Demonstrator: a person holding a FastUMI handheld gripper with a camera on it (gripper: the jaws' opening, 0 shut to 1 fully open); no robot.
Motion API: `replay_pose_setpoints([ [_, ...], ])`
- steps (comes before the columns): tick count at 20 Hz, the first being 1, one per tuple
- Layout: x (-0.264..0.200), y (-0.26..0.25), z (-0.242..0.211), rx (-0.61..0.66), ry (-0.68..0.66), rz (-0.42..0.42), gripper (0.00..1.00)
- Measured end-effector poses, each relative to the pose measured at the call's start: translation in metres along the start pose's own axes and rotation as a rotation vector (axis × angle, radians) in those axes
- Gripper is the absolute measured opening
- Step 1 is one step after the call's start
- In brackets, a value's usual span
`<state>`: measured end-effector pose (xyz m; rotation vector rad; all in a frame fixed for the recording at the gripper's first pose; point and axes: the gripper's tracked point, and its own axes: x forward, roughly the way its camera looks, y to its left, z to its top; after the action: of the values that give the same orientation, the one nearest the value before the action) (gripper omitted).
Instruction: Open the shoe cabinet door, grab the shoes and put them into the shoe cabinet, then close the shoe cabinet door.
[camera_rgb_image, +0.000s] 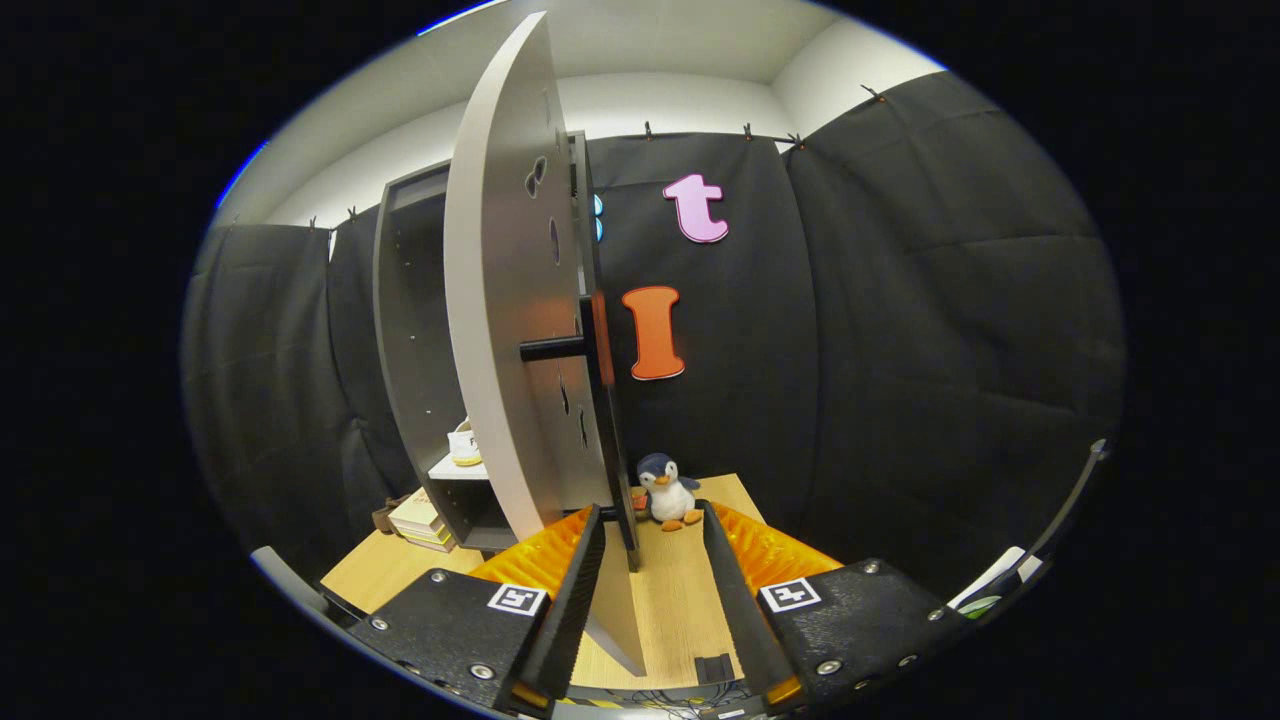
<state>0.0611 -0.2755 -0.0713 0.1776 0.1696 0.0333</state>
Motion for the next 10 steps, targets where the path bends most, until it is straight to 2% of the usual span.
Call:
replay_pose_setpoints([
  [5, -0.003, 0.023, -0.002, 0.004, 0.002, 0.034, 0.64],
  [10, 0.002, 0.086, -0.006, -0.013, 0.007, 0.165, 0.64],
])
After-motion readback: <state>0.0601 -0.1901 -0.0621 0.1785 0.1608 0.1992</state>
